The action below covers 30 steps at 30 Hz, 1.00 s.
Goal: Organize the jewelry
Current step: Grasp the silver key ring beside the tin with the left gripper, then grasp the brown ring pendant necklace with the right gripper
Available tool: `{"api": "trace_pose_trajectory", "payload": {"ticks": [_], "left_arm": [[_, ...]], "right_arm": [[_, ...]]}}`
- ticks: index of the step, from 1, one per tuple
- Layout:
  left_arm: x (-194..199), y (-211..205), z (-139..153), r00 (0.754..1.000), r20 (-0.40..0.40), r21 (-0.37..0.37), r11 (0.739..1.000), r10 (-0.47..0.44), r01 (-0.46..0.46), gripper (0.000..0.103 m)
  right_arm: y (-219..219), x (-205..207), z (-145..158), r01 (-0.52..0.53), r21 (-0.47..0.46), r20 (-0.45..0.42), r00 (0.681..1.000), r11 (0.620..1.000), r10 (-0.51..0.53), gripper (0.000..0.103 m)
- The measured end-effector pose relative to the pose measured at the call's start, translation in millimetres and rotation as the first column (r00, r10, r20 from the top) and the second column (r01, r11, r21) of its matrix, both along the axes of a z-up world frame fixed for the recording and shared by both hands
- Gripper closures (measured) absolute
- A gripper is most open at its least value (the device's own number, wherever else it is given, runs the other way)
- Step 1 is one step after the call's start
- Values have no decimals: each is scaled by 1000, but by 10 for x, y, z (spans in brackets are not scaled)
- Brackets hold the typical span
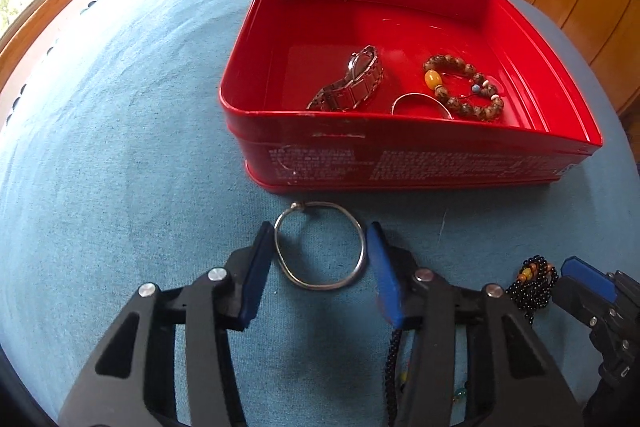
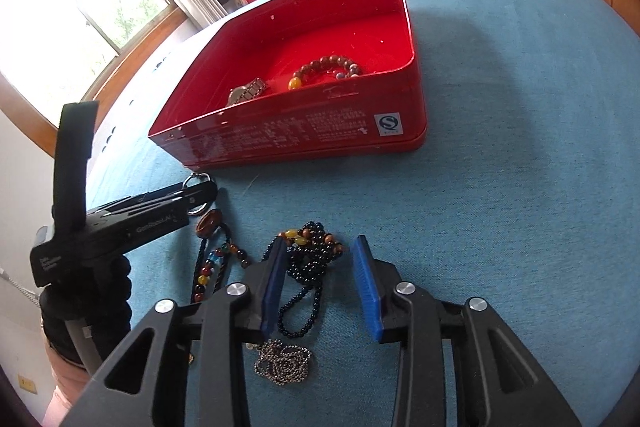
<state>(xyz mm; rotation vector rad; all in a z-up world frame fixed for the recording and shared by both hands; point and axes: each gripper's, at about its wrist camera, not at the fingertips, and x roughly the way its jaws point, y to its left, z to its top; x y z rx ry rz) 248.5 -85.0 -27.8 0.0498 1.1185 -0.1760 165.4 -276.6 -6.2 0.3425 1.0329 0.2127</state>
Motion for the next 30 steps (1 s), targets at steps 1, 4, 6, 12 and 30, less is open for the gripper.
{"api": "trace_pose_trajectory", "payload": {"ticks": [1,4,6,12,30], "left_arm": [[3,6,-1,1000,1,-2,1000,-4,4,57],[-3,20,4,1000,4,-11,1000,-13,13,57],[-29,64,23,1000,0,-20,1000,-12,12,57],[-280,245,193,1000,28,-28,1000,-9,10,57],[-459,715,255,999,38,-6,1000,-17,18,57]], "right_arm": [[-11,3,-3,3,-1,-1,1000,1000,-3,68],[-17,13,-23,5,-1,-5,1000,1000,-5,68],[-8,12,-16,1,1,3,1000,1000,-1,68],[80,-31,46,-41,-2,43,998,999,41,68],[910,119,127,-179,-37,46,983,983,180,66]]}}
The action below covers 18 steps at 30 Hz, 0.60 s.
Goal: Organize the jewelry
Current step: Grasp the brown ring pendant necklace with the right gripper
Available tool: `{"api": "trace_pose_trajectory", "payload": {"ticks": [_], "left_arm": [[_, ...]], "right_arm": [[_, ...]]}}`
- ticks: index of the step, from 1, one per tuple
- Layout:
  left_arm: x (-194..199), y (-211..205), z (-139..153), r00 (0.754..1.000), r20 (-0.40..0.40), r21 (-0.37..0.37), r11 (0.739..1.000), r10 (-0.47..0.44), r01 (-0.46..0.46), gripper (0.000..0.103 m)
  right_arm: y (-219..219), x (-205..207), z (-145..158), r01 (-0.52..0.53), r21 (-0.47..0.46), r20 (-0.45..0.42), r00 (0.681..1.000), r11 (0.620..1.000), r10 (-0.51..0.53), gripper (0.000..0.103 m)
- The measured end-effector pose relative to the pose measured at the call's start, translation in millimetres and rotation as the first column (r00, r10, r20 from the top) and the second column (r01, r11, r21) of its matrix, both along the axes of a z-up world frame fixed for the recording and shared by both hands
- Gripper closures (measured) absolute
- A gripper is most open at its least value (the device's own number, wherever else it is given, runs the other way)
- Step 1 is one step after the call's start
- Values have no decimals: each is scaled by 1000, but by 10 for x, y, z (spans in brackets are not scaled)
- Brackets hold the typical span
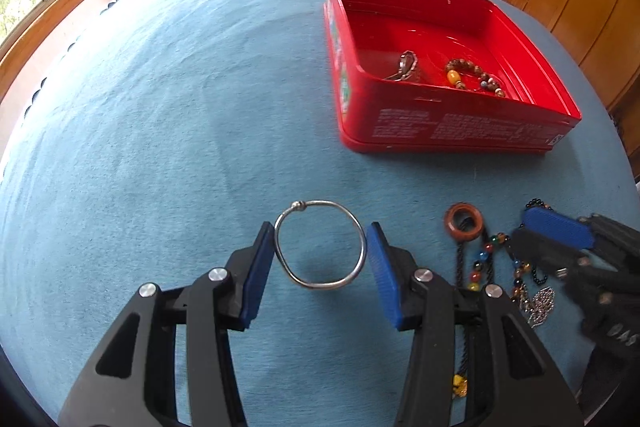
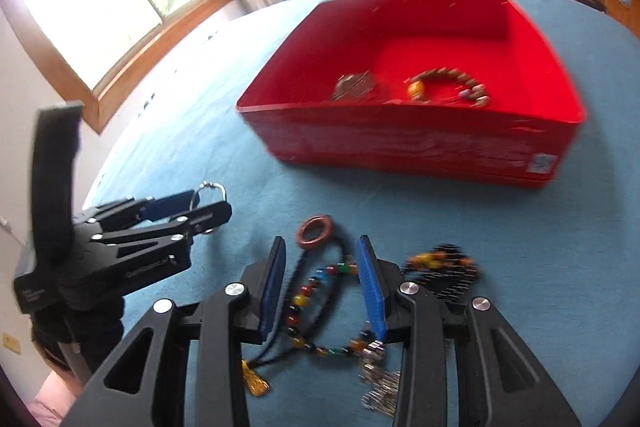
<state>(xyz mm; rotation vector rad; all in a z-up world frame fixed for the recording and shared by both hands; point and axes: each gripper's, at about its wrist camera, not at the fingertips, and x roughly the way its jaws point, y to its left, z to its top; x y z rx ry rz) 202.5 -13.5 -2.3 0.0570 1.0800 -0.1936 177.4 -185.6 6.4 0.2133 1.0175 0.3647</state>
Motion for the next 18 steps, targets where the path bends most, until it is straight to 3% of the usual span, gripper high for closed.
{"api": "trace_pose_trajectory", "payload": {"ticks": [18], "left_arm": [[7,125,-21,1000,-7,-4,1000,17,-17,57]], "right_arm": [[377,277,-235,28,-145,-24,999,989,-32,63]]}}
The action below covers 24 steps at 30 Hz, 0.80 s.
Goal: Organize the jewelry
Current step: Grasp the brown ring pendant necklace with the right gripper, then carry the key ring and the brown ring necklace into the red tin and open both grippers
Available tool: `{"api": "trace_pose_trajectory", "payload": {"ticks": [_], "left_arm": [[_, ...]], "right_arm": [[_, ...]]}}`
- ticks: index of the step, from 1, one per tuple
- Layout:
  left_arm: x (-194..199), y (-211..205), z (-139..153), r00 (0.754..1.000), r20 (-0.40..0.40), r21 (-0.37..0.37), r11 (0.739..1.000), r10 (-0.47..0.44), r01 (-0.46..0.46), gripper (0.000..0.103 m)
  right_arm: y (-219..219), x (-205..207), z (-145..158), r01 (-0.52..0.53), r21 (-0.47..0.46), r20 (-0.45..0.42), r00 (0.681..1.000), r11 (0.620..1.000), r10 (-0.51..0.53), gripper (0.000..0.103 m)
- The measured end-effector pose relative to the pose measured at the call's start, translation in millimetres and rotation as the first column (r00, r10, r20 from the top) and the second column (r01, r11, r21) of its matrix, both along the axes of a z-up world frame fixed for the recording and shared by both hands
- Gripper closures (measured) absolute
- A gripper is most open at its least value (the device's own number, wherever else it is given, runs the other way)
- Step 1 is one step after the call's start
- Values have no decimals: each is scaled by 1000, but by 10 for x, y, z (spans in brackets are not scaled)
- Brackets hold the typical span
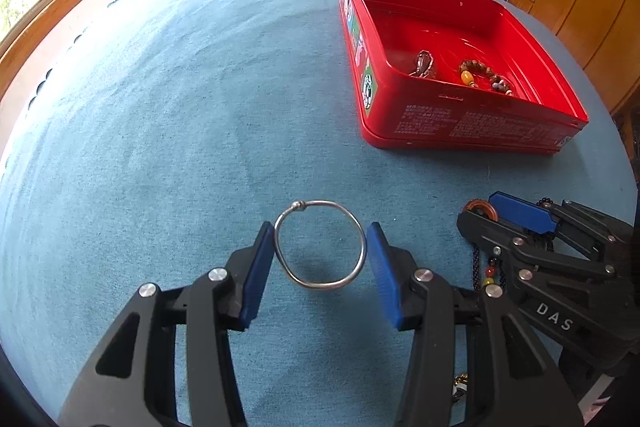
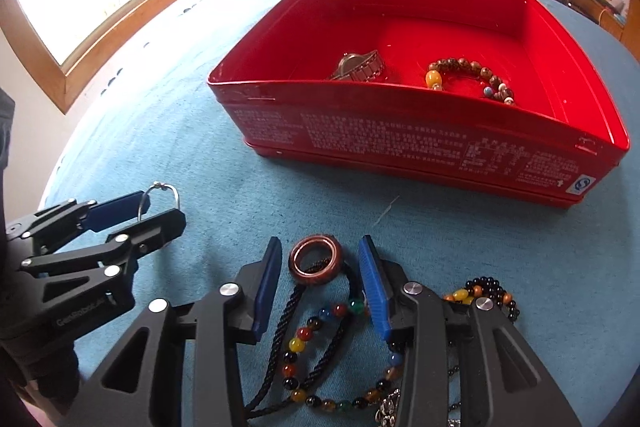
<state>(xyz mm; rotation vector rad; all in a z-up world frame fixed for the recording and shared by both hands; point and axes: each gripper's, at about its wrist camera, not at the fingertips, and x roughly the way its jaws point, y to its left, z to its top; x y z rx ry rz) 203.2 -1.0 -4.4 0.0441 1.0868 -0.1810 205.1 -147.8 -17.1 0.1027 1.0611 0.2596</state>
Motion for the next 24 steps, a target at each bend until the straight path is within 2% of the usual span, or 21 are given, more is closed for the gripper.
{"api": "trace_pose_trajectory", "payload": {"ticks": [2,4,8,15,18,21,24], "left_arm": [[2,-1,-1,1000,0,-1,1000,1,-1,57],[2,5,-2,1000,-2,-2,1000,1,-1,57],[7,13,-1,1000,-2,-6,1000,5,-5,57],[8,16,20,1000,8,-8,1000,9,-9,57],[19,-1,2,1000,9,0,1000,11,-11,57],[41,-23,-45,1000,-3,5,1000,10,-10,57],[43,-47,-75,1000,-1,12,1000,5,-5,57]], "right_arm": [[36,4,-13,-2,-23,4,1000,1000,2,64],[131,47,-33,-5,-60,20,1000,998,6,74],[105,54,-28,-1,-23,16,1000,1000,2,74],[-94,-57,156,12,70,47,999,997,-15,74],[-153,-62,96,31,44,29,999,999,-32,74],[-159,-41,-39,36,65,-16,999,997,-35,74],[-178,-37,-23,30,73,-9,1000,997,-30,74]]}}
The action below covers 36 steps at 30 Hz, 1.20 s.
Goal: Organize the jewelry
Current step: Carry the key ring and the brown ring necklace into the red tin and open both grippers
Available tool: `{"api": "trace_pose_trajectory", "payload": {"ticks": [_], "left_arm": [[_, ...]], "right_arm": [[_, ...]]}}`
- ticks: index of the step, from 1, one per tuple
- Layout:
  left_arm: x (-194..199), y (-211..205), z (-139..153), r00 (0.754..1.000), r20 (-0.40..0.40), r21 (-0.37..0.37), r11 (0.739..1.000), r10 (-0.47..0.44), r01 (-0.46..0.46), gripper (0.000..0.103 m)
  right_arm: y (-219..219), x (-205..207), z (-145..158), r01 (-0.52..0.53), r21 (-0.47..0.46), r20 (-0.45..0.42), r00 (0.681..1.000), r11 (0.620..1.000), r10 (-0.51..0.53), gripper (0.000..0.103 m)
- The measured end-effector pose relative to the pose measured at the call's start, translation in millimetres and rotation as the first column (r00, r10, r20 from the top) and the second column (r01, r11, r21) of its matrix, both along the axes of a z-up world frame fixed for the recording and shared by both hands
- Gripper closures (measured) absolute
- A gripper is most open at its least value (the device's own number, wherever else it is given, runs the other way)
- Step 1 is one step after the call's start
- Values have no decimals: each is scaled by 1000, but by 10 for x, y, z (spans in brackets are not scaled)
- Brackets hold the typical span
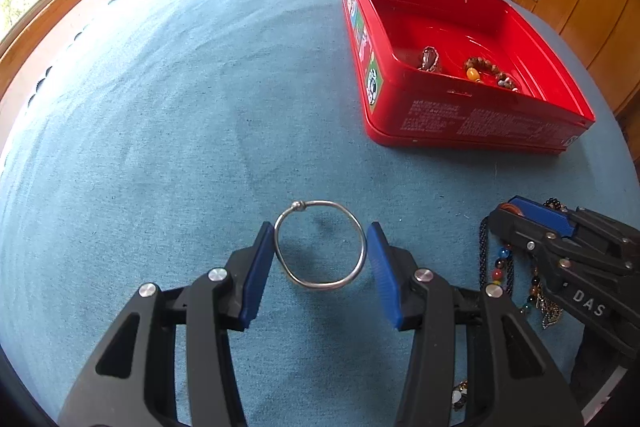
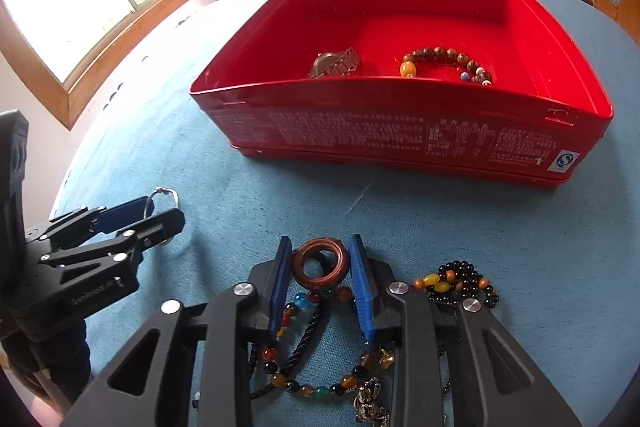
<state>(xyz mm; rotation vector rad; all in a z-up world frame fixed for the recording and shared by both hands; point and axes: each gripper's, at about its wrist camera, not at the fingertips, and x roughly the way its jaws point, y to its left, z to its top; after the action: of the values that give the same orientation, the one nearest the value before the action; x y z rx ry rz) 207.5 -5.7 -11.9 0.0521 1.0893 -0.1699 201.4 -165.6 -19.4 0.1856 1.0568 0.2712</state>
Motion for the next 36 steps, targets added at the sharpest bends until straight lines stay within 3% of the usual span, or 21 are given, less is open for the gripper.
{"api": "trace_pose_trajectory", "payload": {"ticks": [6,14,22,29,36], "left_arm": [[-1,-30,-20,1000,3,-4,1000,2,-2,57],[-75,-108,385,995,99,-42,999,-19,24,57],[116,-420,788,981,187,-46,998,-44,53,57],[545,-751,840,978,203,-98,993,-44,65,57],[985,-994,570,988,141,-105,992,-60,75,57]], "right_arm": [[-131,-144,171,-7,49,40,999,999,5,74],[-382,-280,619,13,64,133,991,998,-21,74],[-579,99,953,62,52,171,983,997,-70,74],[-745,506,895,110,66,173,978,992,-120,74],[-875,817,616,140,25,121,982,990,-142,74]]}}
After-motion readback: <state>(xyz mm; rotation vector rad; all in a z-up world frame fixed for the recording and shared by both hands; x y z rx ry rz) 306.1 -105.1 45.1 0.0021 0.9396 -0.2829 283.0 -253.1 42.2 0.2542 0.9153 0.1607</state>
